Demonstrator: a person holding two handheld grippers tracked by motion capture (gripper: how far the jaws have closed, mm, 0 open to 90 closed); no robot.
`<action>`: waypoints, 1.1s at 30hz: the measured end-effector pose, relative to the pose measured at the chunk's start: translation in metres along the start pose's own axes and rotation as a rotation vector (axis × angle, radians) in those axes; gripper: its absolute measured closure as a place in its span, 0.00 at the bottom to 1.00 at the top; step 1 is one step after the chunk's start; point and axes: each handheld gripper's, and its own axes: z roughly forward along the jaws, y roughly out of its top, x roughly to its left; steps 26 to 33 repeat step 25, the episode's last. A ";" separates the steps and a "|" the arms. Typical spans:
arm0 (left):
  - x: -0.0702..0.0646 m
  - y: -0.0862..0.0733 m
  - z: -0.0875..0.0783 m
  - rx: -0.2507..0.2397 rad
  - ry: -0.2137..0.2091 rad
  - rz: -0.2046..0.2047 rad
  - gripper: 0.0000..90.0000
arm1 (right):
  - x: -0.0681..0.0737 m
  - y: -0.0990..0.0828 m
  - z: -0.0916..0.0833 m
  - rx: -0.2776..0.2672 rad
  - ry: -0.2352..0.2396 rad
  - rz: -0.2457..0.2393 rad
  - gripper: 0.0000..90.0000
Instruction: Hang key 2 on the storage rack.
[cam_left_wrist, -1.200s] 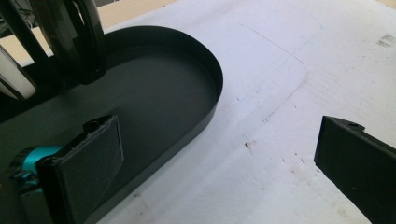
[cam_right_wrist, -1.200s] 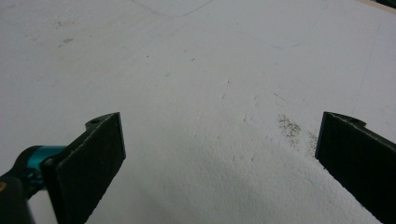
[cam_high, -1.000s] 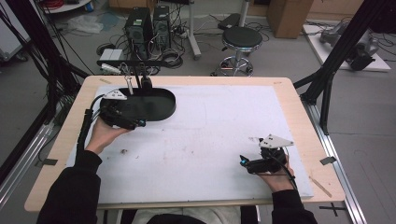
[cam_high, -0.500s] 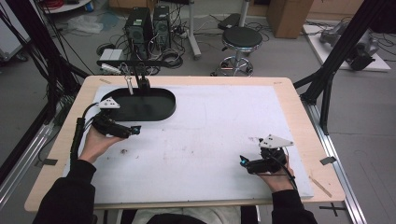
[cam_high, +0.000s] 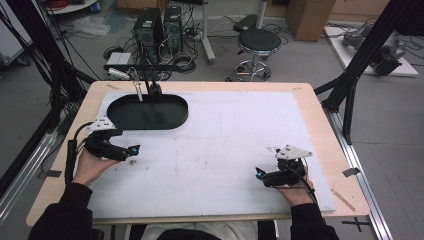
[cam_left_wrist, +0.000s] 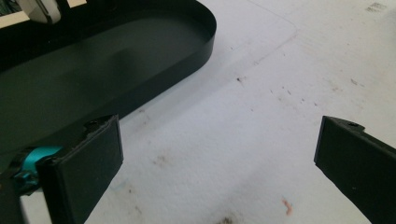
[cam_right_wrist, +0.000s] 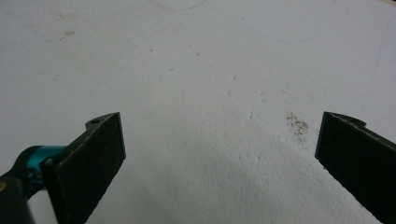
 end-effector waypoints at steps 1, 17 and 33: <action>-0.001 -0.003 -0.002 -0.005 0.003 0.002 0.02 | 0.000 0.000 0.000 -0.001 0.001 0.000 0.01; -0.024 -0.040 -0.009 0.103 -0.015 0.101 0.02 | 0.002 -0.001 0.000 0.002 0.006 -0.004 0.01; -0.018 -0.054 -0.016 0.073 0.022 0.047 0.02 | 0.005 -0.003 -0.003 -0.015 -0.007 0.005 0.01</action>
